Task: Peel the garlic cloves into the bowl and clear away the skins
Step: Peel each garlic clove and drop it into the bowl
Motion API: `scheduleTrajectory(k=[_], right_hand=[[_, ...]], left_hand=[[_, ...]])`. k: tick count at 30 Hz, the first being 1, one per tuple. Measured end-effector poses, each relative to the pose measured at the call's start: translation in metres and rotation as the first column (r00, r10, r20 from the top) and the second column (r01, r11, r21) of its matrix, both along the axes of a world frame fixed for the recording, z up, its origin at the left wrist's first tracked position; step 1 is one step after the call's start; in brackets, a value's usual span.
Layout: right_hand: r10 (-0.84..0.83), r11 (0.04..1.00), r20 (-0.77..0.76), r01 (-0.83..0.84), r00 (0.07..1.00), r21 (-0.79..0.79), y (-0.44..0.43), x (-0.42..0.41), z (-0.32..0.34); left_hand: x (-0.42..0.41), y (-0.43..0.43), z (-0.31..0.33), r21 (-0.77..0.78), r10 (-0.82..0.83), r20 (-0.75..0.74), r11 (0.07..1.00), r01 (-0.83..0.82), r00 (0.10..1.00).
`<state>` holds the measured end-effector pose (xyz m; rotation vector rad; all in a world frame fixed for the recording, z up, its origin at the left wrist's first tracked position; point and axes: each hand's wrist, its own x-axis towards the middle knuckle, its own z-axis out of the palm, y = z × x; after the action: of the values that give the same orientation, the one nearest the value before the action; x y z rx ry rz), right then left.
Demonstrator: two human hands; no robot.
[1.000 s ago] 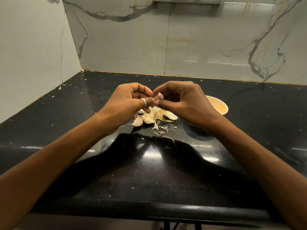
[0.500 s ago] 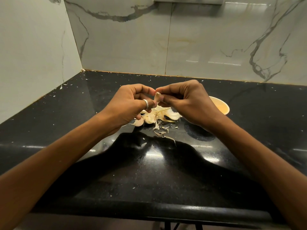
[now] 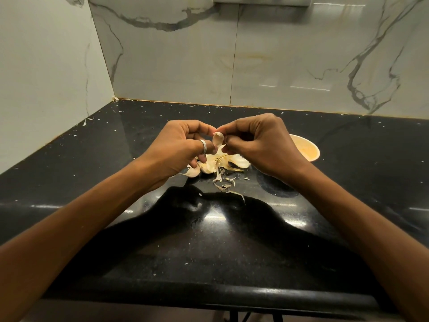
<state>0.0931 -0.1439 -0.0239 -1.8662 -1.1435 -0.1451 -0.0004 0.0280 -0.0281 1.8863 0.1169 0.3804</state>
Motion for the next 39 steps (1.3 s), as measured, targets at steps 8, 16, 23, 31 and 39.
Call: scheduleTrajectory(k=[8, 16, 23, 31, 39], right_hand=[[-0.085, 0.995, 0.004, 0.085, 0.996, -0.061, 0.0, 0.003, 0.0], [0.032, 0.999, -0.247, -0.021, 0.968, 0.047, 0.004, 0.001, -0.001], [-0.029, 0.999, -0.231, 0.038, 0.973, 0.032, 0.003, 0.003, 0.001], [-0.034, 0.997, -0.136, 0.024, 0.99, -0.075, 0.004, -0.001, -0.002], [0.007, 0.983, -0.101, -0.026, 0.995, -0.184, 0.002, -0.005, -0.002]], left_hand=[[0.0, 0.001, 0.0, -0.037, 0.019, 0.009, 0.999, -0.018, 1.0], [0.002, 0.001, -0.004, -0.001, -0.012, 0.033, 1.0, 0.012, 0.999], [0.003, 0.001, -0.007, 0.118, -0.016, 0.118, 0.993, 0.002, 0.993], [0.008, 0.005, -0.018, 0.52, -0.029, 0.415, 0.828, -0.212, 0.909], [0.009, 0.007, -0.023, 0.655, -0.095, 0.438, 0.715, -0.245, 0.894]])
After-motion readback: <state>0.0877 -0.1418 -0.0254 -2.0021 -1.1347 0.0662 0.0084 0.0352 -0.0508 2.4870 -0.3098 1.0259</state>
